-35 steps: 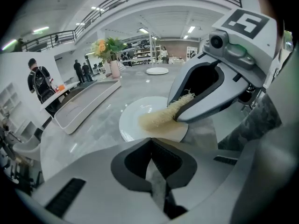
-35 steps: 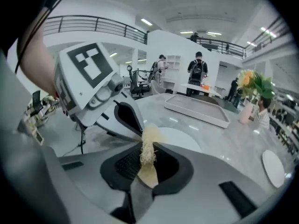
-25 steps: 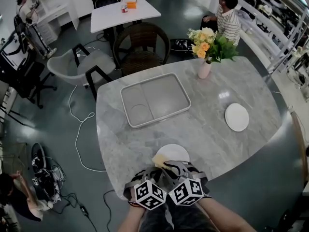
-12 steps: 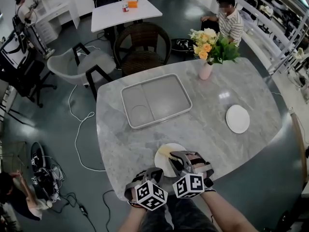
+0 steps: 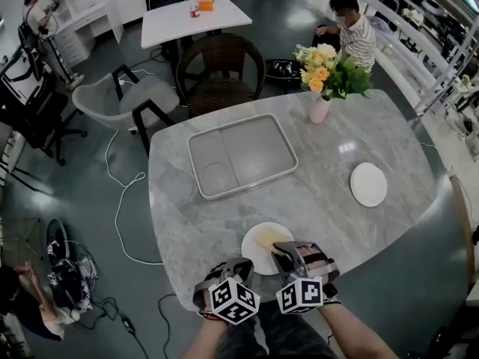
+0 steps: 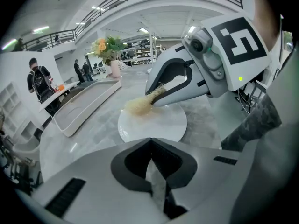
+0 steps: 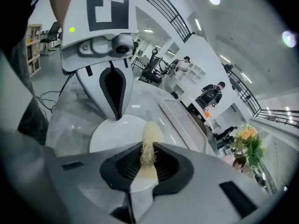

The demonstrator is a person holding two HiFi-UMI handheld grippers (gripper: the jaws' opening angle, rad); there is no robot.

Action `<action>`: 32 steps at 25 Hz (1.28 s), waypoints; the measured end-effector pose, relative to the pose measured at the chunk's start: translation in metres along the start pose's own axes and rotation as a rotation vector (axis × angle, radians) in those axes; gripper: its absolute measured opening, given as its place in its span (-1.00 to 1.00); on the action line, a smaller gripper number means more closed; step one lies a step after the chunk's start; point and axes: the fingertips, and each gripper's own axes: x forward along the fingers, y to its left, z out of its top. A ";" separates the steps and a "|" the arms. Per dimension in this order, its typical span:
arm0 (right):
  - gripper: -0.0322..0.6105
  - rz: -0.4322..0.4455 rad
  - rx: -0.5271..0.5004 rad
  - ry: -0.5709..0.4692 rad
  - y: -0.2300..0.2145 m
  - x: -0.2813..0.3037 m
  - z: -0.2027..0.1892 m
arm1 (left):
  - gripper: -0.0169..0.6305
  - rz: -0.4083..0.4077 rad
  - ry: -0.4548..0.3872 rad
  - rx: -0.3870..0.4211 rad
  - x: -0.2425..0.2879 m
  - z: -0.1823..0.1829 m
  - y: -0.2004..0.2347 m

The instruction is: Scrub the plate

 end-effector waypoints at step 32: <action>-0.70 0.225 0.693 -0.191 0.032 -0.004 0.036 | -0.91 -0.003 -0.005 0.008 0.000 0.001 0.000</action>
